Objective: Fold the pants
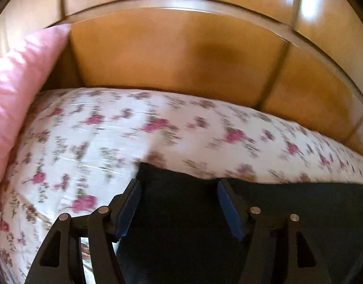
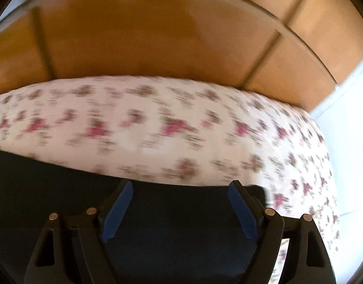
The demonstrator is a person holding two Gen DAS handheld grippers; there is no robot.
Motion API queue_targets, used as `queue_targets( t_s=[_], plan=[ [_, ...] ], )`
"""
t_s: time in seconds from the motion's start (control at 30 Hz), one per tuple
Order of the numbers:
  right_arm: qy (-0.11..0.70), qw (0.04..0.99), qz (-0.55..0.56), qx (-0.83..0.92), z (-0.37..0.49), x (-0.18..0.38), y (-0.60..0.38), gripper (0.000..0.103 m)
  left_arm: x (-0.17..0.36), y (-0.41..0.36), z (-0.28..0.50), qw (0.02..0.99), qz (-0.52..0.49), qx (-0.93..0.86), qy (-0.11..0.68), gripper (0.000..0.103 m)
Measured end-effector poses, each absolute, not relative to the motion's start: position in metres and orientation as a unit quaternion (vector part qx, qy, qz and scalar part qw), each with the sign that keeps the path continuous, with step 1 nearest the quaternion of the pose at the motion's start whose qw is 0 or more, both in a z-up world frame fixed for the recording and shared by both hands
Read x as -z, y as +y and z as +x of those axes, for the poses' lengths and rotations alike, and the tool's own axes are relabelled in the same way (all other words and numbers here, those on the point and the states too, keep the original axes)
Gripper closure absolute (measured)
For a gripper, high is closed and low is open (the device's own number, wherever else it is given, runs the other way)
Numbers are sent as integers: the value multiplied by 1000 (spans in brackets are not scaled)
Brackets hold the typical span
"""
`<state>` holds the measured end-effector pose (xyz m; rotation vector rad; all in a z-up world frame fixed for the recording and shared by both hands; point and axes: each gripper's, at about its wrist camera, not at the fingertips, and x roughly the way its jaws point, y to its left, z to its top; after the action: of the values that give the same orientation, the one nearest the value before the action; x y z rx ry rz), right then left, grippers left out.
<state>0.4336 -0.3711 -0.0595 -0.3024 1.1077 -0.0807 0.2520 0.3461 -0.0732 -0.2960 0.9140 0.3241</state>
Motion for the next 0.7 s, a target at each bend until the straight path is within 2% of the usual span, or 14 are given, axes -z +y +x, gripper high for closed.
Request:
queue_targets(
  t_s=[0.23,0.47,0.57,0.6,0.63,0.67,0.7],
  plan=[
    [559,824,-82,47,444,65,-432,19,84,353,253,868,-136,-113,465,30],
    [575,818,3,22,446,72,-469,20,85,361,257,863,-142,-92,476,30],
    [565,825,24,17,443,72,-475,29,86,357,262,861,-122,-99,484,31],
    [560,828,20,9,442,70,-474,41,86,355,262,861,-121,-99,485,35],
    [557,831,15,1,439,68,-472,57,85,355,263,861,-120,-100,484,52],
    [554,833,9,-8,436,64,-470,65,82,354,261,863,-116,-103,480,79],
    [553,833,0,-10,434,61,-466,75,79,353,259,864,-120,-93,480,83]
  ],
)
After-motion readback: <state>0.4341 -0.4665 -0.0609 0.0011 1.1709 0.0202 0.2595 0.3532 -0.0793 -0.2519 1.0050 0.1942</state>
